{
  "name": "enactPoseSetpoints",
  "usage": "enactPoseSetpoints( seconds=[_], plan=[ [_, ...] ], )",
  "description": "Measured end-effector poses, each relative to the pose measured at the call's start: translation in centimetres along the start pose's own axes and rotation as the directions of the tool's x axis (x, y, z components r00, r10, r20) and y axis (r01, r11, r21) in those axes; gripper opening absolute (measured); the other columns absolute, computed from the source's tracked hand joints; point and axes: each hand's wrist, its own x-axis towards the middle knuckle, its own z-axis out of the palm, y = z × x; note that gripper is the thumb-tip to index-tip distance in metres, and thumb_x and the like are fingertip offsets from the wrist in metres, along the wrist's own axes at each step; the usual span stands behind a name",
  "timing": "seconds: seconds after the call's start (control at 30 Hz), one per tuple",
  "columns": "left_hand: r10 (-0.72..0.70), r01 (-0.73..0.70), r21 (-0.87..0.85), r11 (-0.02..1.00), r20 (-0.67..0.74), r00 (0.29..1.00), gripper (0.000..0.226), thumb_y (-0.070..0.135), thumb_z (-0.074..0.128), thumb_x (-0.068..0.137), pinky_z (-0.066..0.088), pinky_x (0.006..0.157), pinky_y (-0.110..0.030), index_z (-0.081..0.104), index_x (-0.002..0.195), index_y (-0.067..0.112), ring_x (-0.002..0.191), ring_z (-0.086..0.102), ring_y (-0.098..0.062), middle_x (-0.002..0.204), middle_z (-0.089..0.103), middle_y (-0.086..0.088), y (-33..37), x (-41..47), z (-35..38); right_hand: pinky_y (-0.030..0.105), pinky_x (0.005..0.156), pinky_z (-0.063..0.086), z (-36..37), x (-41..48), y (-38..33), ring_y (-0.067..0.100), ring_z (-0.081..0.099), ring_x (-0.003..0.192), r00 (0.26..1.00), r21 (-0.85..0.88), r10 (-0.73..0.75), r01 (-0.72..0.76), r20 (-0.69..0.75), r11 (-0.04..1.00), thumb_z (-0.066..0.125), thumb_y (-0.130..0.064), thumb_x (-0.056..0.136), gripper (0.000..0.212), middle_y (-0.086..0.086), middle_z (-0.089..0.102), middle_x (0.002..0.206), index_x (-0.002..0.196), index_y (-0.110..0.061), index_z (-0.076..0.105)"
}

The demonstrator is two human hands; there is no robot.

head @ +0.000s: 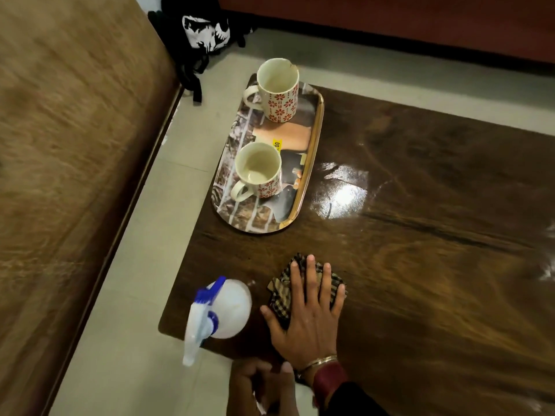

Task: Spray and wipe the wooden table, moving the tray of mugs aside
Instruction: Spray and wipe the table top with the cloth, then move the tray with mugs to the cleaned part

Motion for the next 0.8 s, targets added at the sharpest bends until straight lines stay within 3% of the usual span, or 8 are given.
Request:
enactPoseSetpoints(
  seconds=[0.07,0.2,0.33,0.43,0.53,0.63,0.73,0.8],
  plan=[
    [0.019,-0.015,0.058,0.998,-0.069,0.997,0.023,0.04,0.079,0.08,0.041,0.056,-0.006,0.059,0.081,0.03,0.057,0.053,0.0,0.07,0.066,-0.008,0.8,-0.3,2.5,0.065,0.123,0.006,-1.1,-0.1,0.7,0.036,0.005,0.162,0.997,0.026,-0.055,0.054,0.059,0.998,0.038,-0.085,0.09,0.098,0.008,0.005,0.177,0.168,-0.027,0.019],
    [-0.088,0.078,-0.068,0.995,-0.168,0.982,0.008,0.043,0.065,0.09,0.054,0.067,-0.018,0.063,0.091,0.035,0.074,0.065,-0.007,0.082,0.069,0.007,4.9,3.6,6.7,0.064,0.126,0.01,-4.9,2.1,4.4,0.025,-0.003,0.164,0.956,0.216,-0.252,0.217,0.149,0.952,0.033,-0.079,0.095,0.093,0.0,-0.004,0.177,0.168,-0.029,0.009],
    [-0.234,0.216,-0.104,0.971,-0.219,0.947,0.008,0.036,0.066,0.097,0.054,0.068,-0.027,0.059,0.097,0.04,0.082,0.064,-0.007,0.094,0.066,0.008,7.3,8.6,10.7,0.062,0.126,0.02,-8.7,8.9,9.1,0.023,0.016,0.162,0.88,0.293,-0.467,0.427,0.081,0.855,0.047,-0.065,0.095,0.088,0.002,0.016,0.175,0.166,-0.018,0.026],
    [-0.438,0.39,-0.219,0.894,-0.255,0.862,0.031,0.03,0.069,0.096,0.048,0.065,-0.016,0.057,0.124,0.025,0.089,0.065,-0.007,0.112,0.064,0.002,7.1,11.6,12.8,0.046,0.125,0.031,-10.2,16.8,10.5,0.021,0.036,0.152,0.927,0.325,-0.373,0.366,-0.041,0.872,0.052,-0.049,0.1,0.07,0.009,0.038,0.165,0.157,-0.009,0.042],
    [-0.517,0.462,-0.245,0.853,-0.269,0.812,0.047,0.027,0.068,0.098,0.044,0.066,-0.013,0.051,0.14,0.016,0.09,0.061,0.001,0.12,0.063,0.003,5.9,13.3,13.9,0.029,0.106,0.042,-11.3,26.4,10.1,0.006,0.047,0.122,0.976,0.397,-0.17,0.212,-0.138,0.893,0.056,-0.034,0.102,0.049,0.01,0.051,0.144,0.145,-0.011,0.051],
    [-0.558,0.492,-0.279,0.825,-0.26,0.788,0.045,0.025,0.065,0.1,0.053,0.077,-0.021,0.052,0.141,0.013,0.092,0.068,-0.003,0.11,0.071,0.003,5.2,14.6,14.4,0.025,0.093,0.046,-12.4,36.2,8.3,0.019,0.06,0.105,0.979,0.446,0.003,0.091,-0.204,0.89,0.06,-0.025,0.102,0.037,0.012,0.063,0.123,0.133,-0.006,0.06],
    [-0.576,0.486,-0.332,0.808,-0.277,0.769,0.035,0.023,0.064,0.1,0.061,0.083,-0.031,0.055,0.134,0.016,0.085,0.075,-0.004,0.103,0.074,0.003,5.2,15.7,14.2,0.037,0.099,0.055,-13.6,43.4,5.0,0.03,0.07,0.107,0.995,0.568,0.1,-0.075,-0.013,0.82,0.064,-0.029,0.101,0.034,0.008,0.071,0.116,0.129,-0.009,0.066],
    [-0.571,0.463,-0.371,0.805,-0.273,0.774,0.026,0.021,0.066,0.099,0.06,0.073,-0.025,0.056,0.123,0.021,0.077,0.075,0.001,0.103,0.073,0.003,5.0,16.4,14.1,0.034,0.102,0.055,-14.0,45.5,3.1,0.023,0.07,0.109,0.994,0.497,0.021,-0.07,0.103,0.865,0.067,-0.032,0.1,0.034,0.004,0.073,0.119,0.129,-0.013,0.07]
  ],
)
